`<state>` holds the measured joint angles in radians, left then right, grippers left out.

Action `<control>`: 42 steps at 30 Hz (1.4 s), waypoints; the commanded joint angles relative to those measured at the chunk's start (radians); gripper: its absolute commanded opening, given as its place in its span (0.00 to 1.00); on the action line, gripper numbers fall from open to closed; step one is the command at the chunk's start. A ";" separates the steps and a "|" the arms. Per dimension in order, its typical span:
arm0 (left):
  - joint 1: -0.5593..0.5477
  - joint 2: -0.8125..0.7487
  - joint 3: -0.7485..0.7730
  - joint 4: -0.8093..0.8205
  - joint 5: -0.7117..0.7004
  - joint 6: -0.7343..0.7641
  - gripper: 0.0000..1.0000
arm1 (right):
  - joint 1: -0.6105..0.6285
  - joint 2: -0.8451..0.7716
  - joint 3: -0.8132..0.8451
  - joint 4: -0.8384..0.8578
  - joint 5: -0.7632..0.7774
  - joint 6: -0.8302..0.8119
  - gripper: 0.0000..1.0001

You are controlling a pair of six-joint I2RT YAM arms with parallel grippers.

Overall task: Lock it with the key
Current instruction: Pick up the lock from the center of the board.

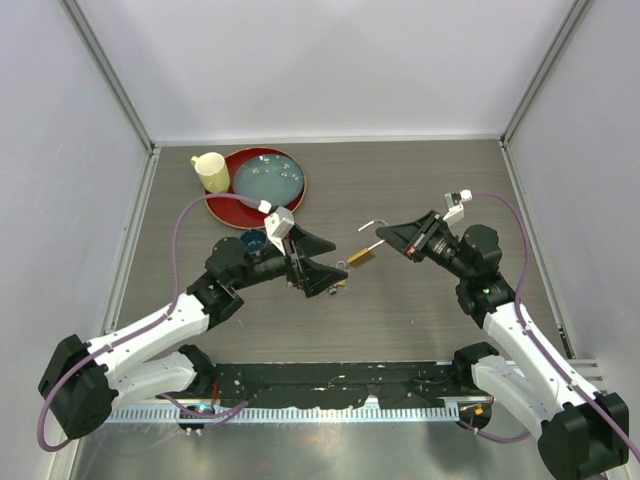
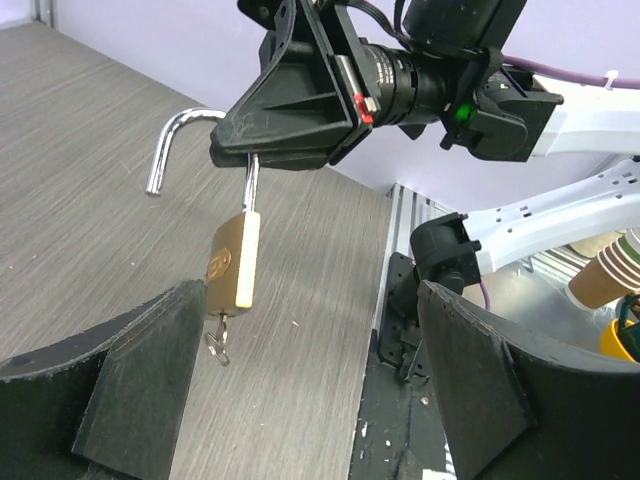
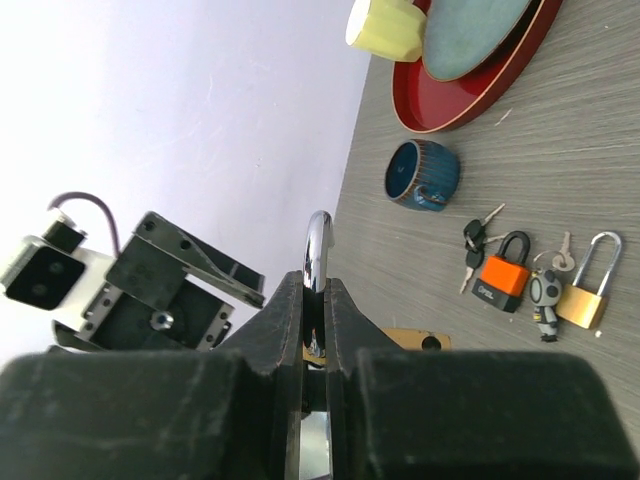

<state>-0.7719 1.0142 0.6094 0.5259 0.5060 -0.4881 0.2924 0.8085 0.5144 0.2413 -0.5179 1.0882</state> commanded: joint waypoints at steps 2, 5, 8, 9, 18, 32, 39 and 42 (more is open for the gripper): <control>0.003 0.009 -0.043 0.238 0.000 0.059 0.90 | -0.002 -0.052 0.039 0.162 0.032 0.153 0.01; 0.003 0.046 -0.028 0.240 0.023 0.095 0.89 | -0.004 -0.052 0.053 0.154 0.030 0.168 0.02; 0.003 0.095 -0.010 0.246 0.026 0.109 0.88 | -0.004 -0.051 0.059 0.141 0.033 0.174 0.01; 0.003 0.124 0.001 0.247 0.029 0.109 0.87 | -0.002 -0.051 0.062 0.136 0.035 0.179 0.01; -0.010 0.254 0.064 0.256 0.037 0.118 0.76 | -0.002 -0.038 0.047 0.165 0.027 0.220 0.01; -0.018 0.359 0.101 0.304 0.039 0.080 0.42 | -0.002 -0.019 0.024 0.216 0.016 0.253 0.01; -0.017 0.376 0.107 0.338 0.060 0.071 0.39 | -0.002 -0.012 0.009 0.239 0.015 0.269 0.01; -0.018 0.391 0.116 0.345 0.069 0.065 0.38 | -0.002 -0.011 0.007 0.247 0.015 0.276 0.01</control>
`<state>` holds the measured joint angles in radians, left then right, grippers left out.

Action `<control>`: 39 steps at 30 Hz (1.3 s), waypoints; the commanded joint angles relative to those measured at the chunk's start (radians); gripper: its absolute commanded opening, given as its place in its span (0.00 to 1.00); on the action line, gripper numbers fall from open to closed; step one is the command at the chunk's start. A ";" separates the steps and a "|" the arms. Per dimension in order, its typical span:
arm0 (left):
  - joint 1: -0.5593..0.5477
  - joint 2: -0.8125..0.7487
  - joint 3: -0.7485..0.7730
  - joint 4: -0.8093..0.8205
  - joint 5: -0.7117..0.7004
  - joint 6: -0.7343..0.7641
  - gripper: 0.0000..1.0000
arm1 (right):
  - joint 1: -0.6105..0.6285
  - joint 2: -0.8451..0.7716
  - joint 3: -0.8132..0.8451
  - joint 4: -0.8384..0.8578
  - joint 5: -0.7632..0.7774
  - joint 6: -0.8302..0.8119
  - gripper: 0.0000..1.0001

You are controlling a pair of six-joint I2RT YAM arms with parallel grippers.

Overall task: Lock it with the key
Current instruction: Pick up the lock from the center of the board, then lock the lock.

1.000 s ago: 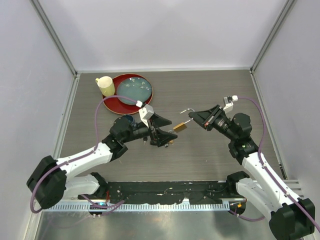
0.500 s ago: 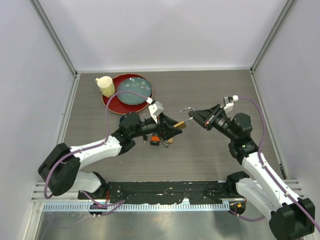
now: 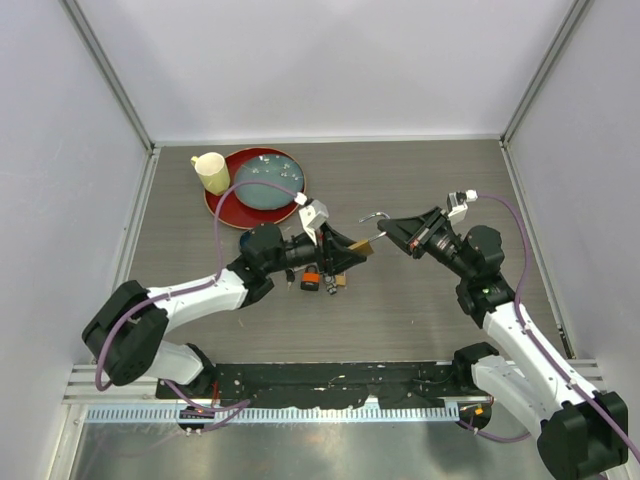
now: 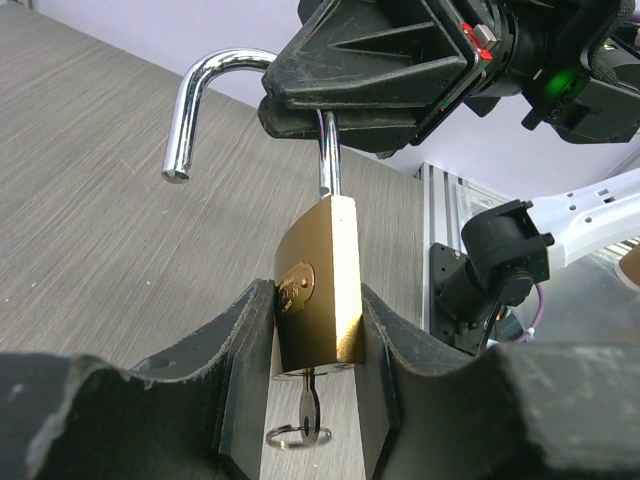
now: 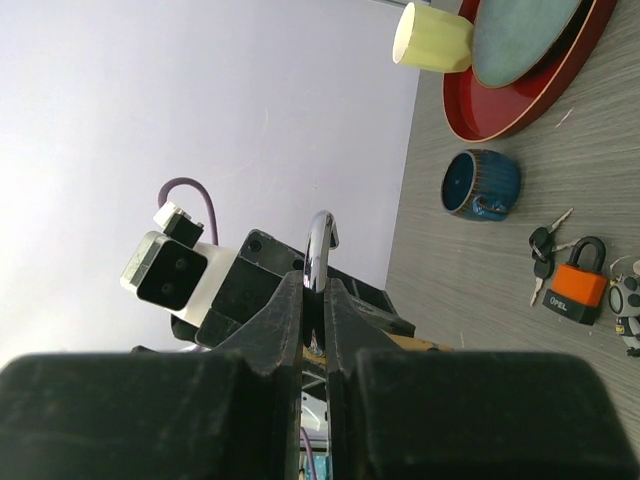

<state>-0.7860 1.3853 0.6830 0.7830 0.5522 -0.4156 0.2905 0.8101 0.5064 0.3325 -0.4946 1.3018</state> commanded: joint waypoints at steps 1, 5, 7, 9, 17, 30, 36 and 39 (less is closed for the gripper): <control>-0.004 0.027 0.046 0.091 0.023 -0.015 0.38 | -0.002 -0.011 0.017 0.157 -0.010 0.063 0.01; -0.004 0.043 0.055 0.114 0.037 -0.028 0.23 | -0.001 -0.003 0.017 0.161 -0.019 0.065 0.01; -0.004 0.047 0.064 0.119 0.046 -0.034 0.07 | -0.001 -0.002 0.011 0.168 -0.021 0.074 0.01; -0.004 0.052 0.067 0.119 0.046 -0.045 0.00 | -0.002 -0.002 0.007 0.171 -0.021 0.076 0.01; -0.001 0.032 0.090 0.027 0.026 -0.074 0.00 | -0.001 0.012 -0.012 0.153 -0.041 0.024 0.07; 0.105 -0.101 0.090 -0.194 0.071 -0.109 0.00 | -0.007 0.029 0.128 -0.257 0.045 -0.477 0.64; 0.131 -0.181 0.134 -0.399 0.201 -0.054 0.00 | -0.005 0.020 0.208 -0.326 -0.013 -0.670 0.78; 0.131 -0.203 0.168 -0.513 0.264 -0.016 0.00 | -0.007 0.021 0.228 -0.323 -0.083 -0.736 0.81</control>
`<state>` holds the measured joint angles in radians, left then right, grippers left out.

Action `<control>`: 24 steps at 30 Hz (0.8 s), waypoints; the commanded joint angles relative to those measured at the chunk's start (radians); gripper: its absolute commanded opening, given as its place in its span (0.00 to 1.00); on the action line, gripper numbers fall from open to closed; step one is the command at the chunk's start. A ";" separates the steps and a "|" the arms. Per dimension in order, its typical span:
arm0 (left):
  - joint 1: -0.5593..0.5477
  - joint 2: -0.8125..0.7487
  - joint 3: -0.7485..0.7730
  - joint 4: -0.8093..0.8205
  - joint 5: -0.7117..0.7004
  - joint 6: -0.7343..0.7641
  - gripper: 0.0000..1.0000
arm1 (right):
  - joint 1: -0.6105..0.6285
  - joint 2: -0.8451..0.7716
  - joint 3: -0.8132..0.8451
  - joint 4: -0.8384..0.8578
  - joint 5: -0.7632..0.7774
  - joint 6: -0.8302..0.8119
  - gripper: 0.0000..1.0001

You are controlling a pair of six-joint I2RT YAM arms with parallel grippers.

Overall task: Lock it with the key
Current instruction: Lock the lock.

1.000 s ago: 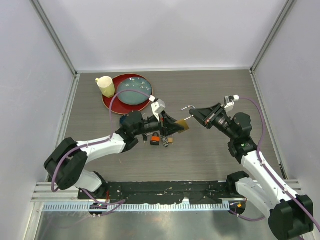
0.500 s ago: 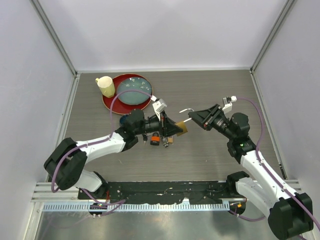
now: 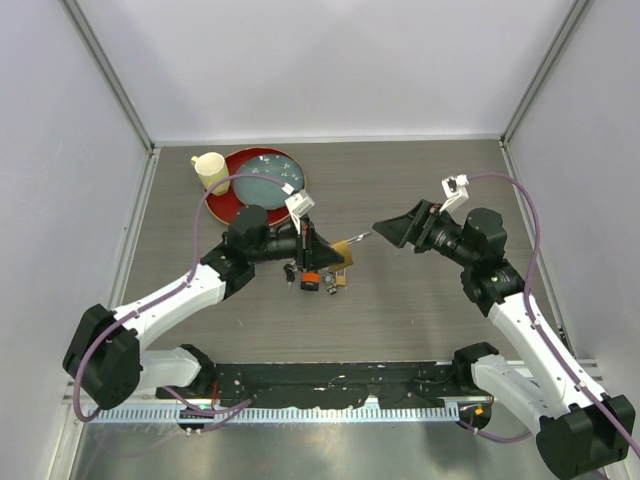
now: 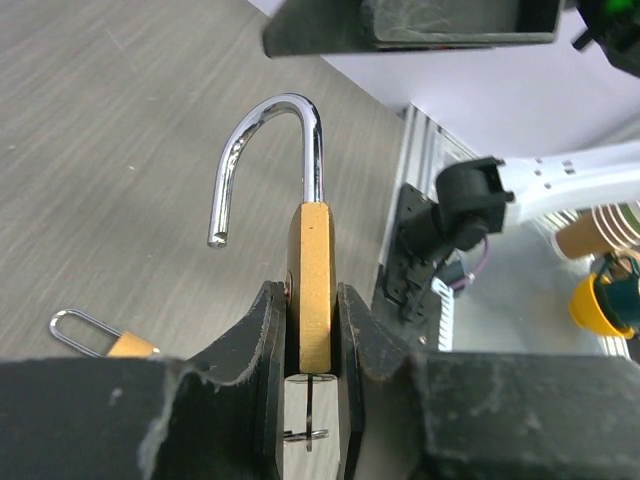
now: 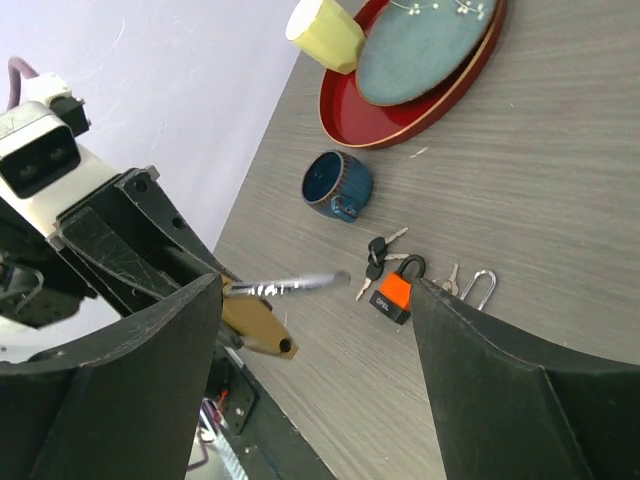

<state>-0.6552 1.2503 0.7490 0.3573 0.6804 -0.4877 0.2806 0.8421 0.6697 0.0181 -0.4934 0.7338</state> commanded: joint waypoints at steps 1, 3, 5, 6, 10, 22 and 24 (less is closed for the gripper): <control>0.000 -0.072 0.108 -0.109 0.186 0.066 0.00 | 0.005 -0.011 0.065 0.023 -0.150 -0.175 0.82; 0.000 -0.081 0.125 -0.158 0.229 0.083 0.00 | 0.005 -0.006 0.051 0.078 -0.213 -0.168 0.83; 0.002 -0.087 0.135 -0.185 0.272 0.087 0.00 | 0.005 -0.003 0.036 0.144 -0.287 -0.140 0.83; 0.000 -0.091 0.145 -0.205 0.284 0.093 0.00 | 0.003 -0.003 0.028 0.160 -0.309 -0.134 0.83; 0.000 -0.100 0.147 -0.219 0.303 0.089 0.00 | 0.005 0.002 0.002 0.258 -0.427 -0.082 0.83; 0.000 -0.092 0.105 -0.047 0.335 -0.029 0.00 | 0.041 -0.018 -0.050 0.275 -0.525 -0.053 0.79; 0.000 -0.091 0.108 -0.043 0.332 -0.032 0.00 | 0.060 -0.012 -0.053 0.275 -0.525 -0.051 0.76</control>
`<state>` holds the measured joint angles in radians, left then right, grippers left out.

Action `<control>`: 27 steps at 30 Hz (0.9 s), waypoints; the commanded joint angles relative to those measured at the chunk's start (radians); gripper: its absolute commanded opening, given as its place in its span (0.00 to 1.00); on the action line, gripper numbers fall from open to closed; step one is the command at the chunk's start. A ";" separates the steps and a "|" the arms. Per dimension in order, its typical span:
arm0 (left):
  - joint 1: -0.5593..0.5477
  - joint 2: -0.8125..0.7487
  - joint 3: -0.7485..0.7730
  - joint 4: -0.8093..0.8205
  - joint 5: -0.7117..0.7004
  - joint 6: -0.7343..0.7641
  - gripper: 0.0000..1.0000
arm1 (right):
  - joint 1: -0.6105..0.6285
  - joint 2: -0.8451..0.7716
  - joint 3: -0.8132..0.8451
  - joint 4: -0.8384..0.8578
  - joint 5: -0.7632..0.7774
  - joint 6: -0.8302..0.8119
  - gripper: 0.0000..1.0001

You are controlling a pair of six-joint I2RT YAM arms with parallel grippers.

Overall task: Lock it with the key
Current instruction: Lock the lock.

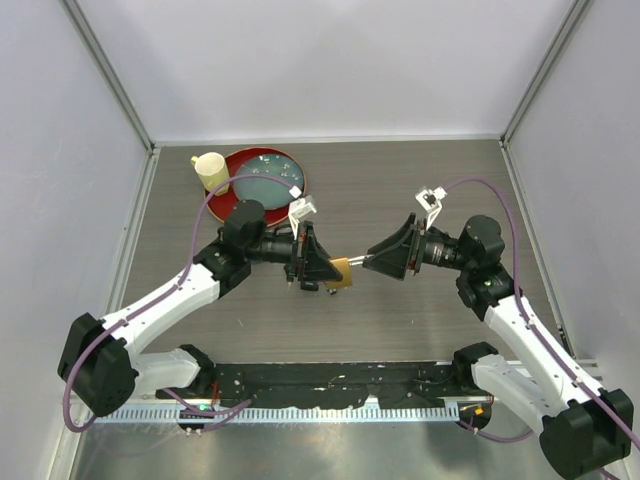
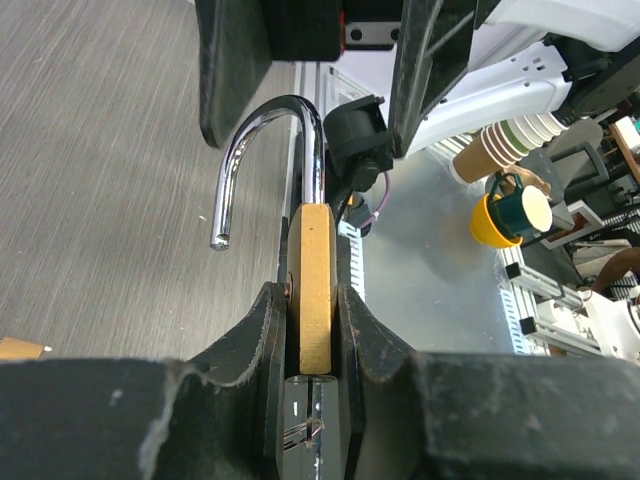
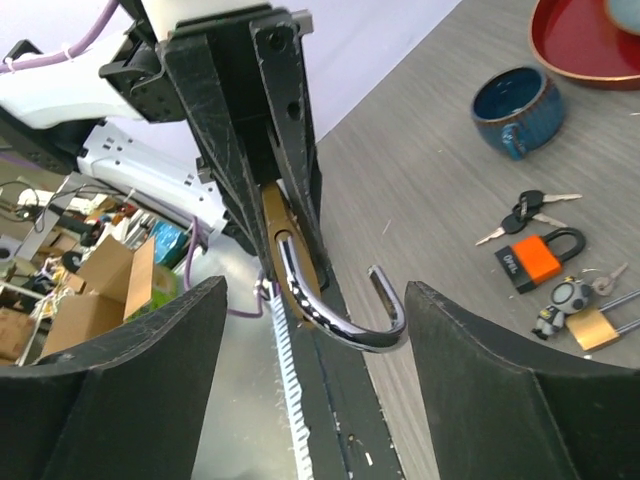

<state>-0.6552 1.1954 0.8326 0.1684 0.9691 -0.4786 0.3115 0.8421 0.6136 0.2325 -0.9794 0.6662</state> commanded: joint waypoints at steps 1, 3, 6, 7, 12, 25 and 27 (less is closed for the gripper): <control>0.000 -0.034 0.026 0.148 0.043 -0.044 0.00 | 0.050 -0.009 0.002 0.068 -0.042 0.029 0.72; 0.000 -0.028 0.030 0.157 0.048 -0.055 0.00 | 0.070 0.005 0.000 0.080 -0.041 0.035 0.66; 0.000 -0.020 0.028 0.166 0.048 -0.058 0.00 | 0.100 0.005 -0.008 0.100 -0.019 0.047 0.59; 0.000 -0.020 0.028 0.166 0.048 -0.058 0.00 | 0.104 0.006 -0.008 0.117 -0.013 0.050 0.56; 0.000 -0.013 0.028 0.178 0.051 -0.066 0.00 | 0.132 0.008 -0.008 0.129 0.016 0.052 0.38; 0.000 -0.002 -0.050 0.527 0.008 -0.259 0.05 | 0.153 -0.066 -0.090 0.218 0.214 0.107 0.01; 0.000 0.015 -0.062 0.571 0.008 -0.300 0.09 | 0.153 -0.092 -0.127 0.289 0.240 0.159 0.01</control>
<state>-0.6533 1.2068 0.7650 0.4385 1.0119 -0.6518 0.4591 0.8001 0.5381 0.3756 -0.8654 0.7551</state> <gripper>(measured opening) 0.220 0.139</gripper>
